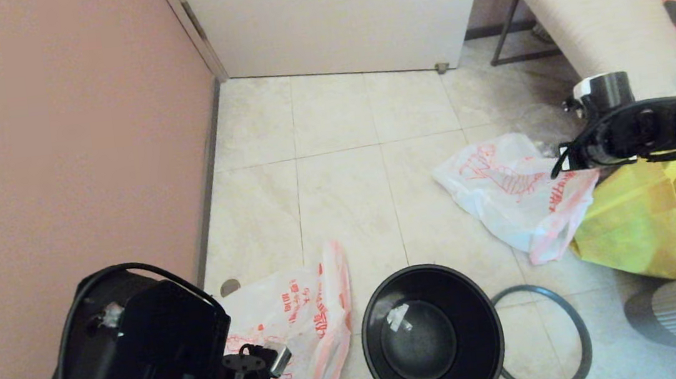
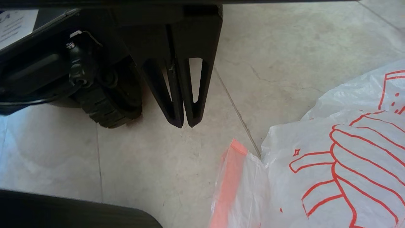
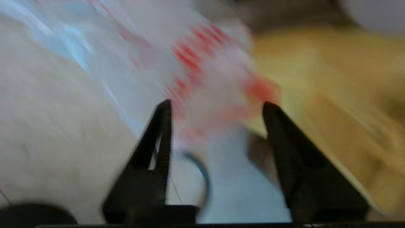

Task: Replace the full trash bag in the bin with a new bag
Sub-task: Place the trash bag on the floor, then pick up a new trash bag

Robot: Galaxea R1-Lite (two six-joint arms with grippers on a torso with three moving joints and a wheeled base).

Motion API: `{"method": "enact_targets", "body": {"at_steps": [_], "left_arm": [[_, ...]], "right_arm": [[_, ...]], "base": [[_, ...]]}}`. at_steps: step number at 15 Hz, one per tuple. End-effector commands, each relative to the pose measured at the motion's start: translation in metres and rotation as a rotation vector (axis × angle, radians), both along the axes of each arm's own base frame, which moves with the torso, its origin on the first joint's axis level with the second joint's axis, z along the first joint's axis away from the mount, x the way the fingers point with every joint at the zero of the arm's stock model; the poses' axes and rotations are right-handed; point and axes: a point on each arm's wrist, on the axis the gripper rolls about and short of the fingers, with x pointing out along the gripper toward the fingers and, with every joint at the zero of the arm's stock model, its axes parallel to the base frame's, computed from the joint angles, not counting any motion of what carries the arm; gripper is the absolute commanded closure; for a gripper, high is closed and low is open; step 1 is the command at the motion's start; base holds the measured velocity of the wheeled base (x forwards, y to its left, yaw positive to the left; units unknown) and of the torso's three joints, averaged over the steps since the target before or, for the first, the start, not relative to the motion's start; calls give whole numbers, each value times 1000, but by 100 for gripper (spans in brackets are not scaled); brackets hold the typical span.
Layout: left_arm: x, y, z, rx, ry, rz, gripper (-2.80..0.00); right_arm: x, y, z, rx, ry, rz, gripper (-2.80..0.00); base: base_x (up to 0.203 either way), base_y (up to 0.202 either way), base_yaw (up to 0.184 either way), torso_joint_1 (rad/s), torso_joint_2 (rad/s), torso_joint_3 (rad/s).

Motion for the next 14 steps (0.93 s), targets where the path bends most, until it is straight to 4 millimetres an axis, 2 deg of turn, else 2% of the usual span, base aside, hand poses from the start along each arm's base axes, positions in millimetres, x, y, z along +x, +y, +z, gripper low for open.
{"method": "enact_targets", "body": {"at_steps": [1,4,6,7,8,10,14], "left_arm": [[-1,0,-2,11,0,-11,0],[-3,1,-4,26,5,-23,0],[-3,1,-4,27,7,-24,0],[-4,2,-4,28,8,-24,0],[-5,2,-4,29,13,-25,0],[-5,2,-4,29,13,-23,0],[-4,2,-4,30,13,-22,0]], "right_arm": [[-48,8,42,-31,97,-78,-280],[-87,15,58,-36,174,-176,-280],[-107,23,56,-23,210,-175,-280],[-118,28,49,-18,242,-172,-39],[-130,32,42,-16,275,-165,0],[-164,45,43,7,264,-138,0],[-253,59,68,46,143,-26,0]], "base": [[0,0,0,0,0,0],[0,0,0,0,0,0],[0,0,0,0,0,0],[0,0,0,0,0,0],[0,0,0,0,0,0],[0,0,0,0,0,0],[0,0,0,0,0,0]]}}
